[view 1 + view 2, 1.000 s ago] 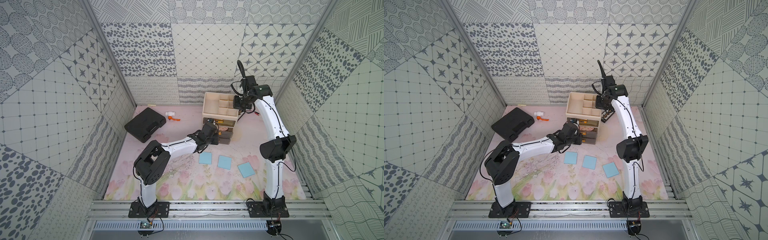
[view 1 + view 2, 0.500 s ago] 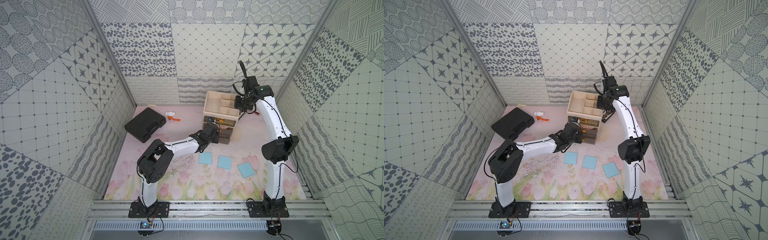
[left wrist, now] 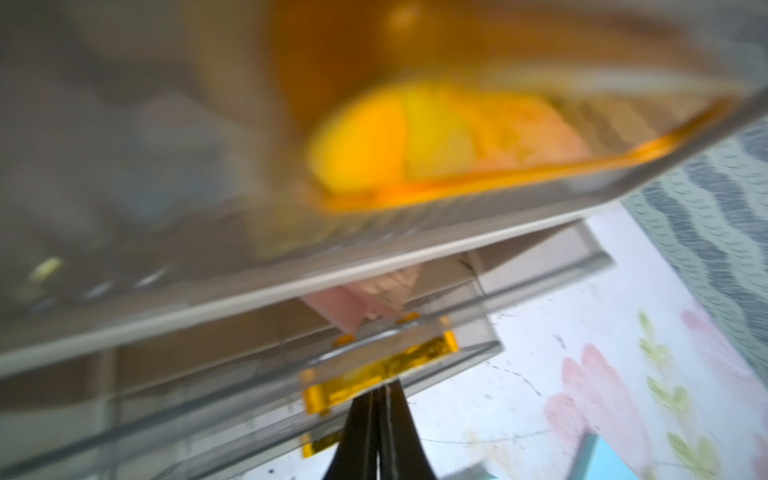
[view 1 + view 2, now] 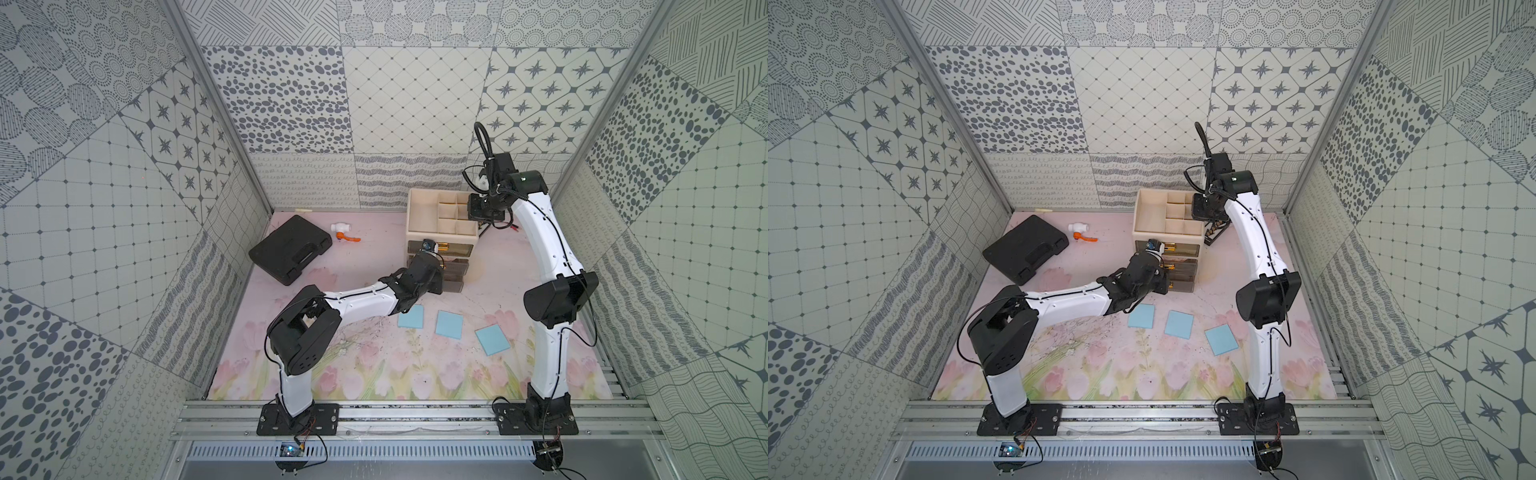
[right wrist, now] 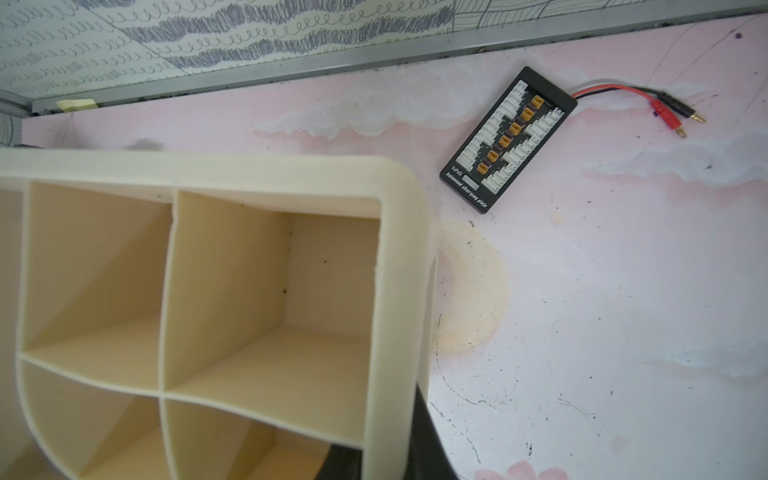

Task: Please put the sticky notes in the drawer by color
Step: Close the drawer in the storage box.

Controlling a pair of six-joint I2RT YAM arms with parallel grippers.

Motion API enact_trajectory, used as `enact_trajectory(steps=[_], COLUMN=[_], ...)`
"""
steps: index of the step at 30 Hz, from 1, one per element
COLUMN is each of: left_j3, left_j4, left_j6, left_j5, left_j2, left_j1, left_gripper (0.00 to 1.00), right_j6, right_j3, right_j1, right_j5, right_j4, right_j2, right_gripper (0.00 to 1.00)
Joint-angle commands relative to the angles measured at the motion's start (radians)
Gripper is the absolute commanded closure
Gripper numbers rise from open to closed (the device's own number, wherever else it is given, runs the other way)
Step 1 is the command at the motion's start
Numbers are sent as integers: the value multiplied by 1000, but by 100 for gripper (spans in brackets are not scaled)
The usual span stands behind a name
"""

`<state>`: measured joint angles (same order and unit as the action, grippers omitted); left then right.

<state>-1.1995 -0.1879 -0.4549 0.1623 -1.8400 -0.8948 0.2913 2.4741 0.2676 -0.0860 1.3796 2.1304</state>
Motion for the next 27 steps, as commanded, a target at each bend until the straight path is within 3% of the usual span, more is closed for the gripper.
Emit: enact_trajectory(steps=[1,3,5,12,21,27], left_j3=[55,74,118,143,77,104], left_j4=[-268,-235,-243,-264,-318,-420], left_j6=[-7,-23,-36,-4,101,183], left_j5=[-133,-132,-127,-89,134,302], left_j2=[40,63,94,84,-71,-85], left_j1=[-27,-26,-26,-27,-49,-67], left_gripper=[91,80,78,87,95,95], right_j6=[9,11,11,18,23,19], right_j3=[-8,-8,-7,-18,-62,-99], right_j1=[63,62,62,65,66,67], right_j5=[-191,-187,-188,-211,-208,-214], right_j4=[162,161,160,141,127,113], right_j2=[-2,2,5,2,-43,-65], right_gripper=[100,100,100,100,100,100])
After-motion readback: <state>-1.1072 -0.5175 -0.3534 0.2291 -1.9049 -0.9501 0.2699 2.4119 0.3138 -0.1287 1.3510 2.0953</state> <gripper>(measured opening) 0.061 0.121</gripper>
